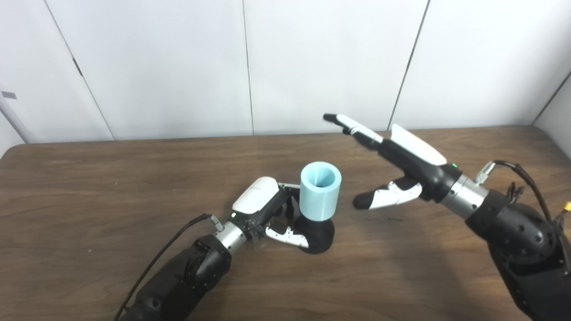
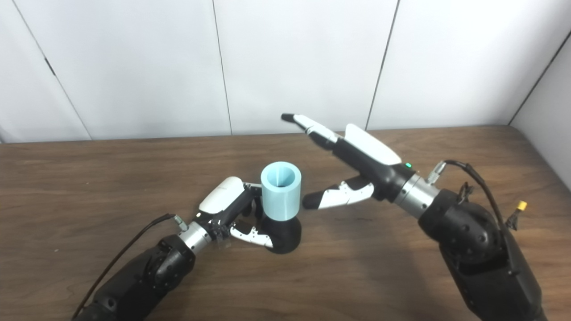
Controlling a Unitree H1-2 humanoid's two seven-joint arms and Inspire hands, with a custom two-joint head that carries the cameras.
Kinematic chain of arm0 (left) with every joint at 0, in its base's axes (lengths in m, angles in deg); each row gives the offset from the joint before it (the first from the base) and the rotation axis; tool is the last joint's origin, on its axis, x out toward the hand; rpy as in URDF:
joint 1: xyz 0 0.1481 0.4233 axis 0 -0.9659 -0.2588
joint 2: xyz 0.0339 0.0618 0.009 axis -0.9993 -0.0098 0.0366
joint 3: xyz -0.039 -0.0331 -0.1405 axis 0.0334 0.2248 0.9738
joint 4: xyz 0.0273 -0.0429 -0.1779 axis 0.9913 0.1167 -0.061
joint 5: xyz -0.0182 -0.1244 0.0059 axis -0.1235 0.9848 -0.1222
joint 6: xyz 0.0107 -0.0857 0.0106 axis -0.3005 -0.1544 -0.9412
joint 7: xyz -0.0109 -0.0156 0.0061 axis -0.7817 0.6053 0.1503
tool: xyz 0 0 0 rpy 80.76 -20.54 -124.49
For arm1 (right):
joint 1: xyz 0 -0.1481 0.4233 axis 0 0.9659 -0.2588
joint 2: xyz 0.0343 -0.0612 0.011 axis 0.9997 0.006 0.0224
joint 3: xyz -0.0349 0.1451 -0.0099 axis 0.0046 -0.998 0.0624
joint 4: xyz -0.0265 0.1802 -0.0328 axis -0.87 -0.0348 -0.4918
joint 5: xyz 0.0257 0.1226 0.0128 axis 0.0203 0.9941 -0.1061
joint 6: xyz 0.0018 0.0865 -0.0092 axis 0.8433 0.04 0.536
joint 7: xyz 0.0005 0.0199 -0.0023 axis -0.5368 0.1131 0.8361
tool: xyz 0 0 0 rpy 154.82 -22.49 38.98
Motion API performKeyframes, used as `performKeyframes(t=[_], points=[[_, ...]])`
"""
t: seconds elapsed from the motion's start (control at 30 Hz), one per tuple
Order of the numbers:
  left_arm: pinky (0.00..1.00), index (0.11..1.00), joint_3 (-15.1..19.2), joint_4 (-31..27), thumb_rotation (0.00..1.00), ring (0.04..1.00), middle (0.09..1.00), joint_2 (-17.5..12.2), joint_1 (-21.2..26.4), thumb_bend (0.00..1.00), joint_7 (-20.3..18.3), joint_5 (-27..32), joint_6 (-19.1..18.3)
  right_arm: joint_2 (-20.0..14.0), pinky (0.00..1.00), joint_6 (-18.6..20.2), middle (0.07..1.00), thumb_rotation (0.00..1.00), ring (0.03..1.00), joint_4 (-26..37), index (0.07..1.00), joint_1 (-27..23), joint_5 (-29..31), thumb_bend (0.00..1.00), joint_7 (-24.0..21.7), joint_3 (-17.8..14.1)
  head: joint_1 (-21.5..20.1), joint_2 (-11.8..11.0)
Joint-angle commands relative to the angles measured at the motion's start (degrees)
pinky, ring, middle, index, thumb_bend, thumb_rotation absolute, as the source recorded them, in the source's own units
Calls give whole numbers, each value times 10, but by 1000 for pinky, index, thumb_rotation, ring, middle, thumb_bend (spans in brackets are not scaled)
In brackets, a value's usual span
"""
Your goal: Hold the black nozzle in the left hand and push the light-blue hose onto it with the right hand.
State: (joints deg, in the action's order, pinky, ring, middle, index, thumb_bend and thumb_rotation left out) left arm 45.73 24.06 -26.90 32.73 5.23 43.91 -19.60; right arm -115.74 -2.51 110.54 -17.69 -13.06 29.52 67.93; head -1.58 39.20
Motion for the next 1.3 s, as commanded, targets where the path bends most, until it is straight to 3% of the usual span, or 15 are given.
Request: performKeyframes(t=[0.0, 0.2, 0.43, 0.63, 0.93, 1.1, 1.27], points=[[362, 515, -41, 66, 0, 396, 504, -17, -70, 500, -101, -47, -65, -18, 941, -51, 1000, 967, 976, 21, 1000, -25, -43, 693, 20, -1, 0, 0], [364, 513, -40, 63, 0, 397, 507, -18, -71, 500, -102, -46, -64, -15, 953, -52, 1000, 983, 989, 30, 1000, -27, -79, 714, 2, 16, 1, 1], [355, 523, -40, 66, 0, 390, 502, -19, -71, 499, -105, -44, -66, -16, 954, -92, 990, 975, 1000, 22, 999, -24, -96, 690, 0, 32, 1, 3], [356, 521, -41, 65, 0, 393, 504, -20, -69, 499, -103, -47, -63, -29, 992, -104, 1000, 1000, 1000, 24, 1000, -26, -118, 722, -33, 52, 1, 4], [357, 520, -39, 63, 0, 392, 505, -21, -72, 499, -104, -43, -62, -50, 966, -99, 956, 963, 987, 35, 951, -15, -122, 761, -72, 75, 1, 8], [350, 519, -40, 56, 0, 392, 505, -24, -73, 499, -105, -46, -63, -57, 892, -98, 872, 929, 897, 29, 855, -15, -117, 772, -69, 75, 2, 12], [345, 523, -39, 51, 0, 390, 503, -26, -75, 498, -110, -43, -66, -61, 876, -95, 857, 925, 889, 25, 819, -22, -125, 770, -78, 84, 1, 14]])
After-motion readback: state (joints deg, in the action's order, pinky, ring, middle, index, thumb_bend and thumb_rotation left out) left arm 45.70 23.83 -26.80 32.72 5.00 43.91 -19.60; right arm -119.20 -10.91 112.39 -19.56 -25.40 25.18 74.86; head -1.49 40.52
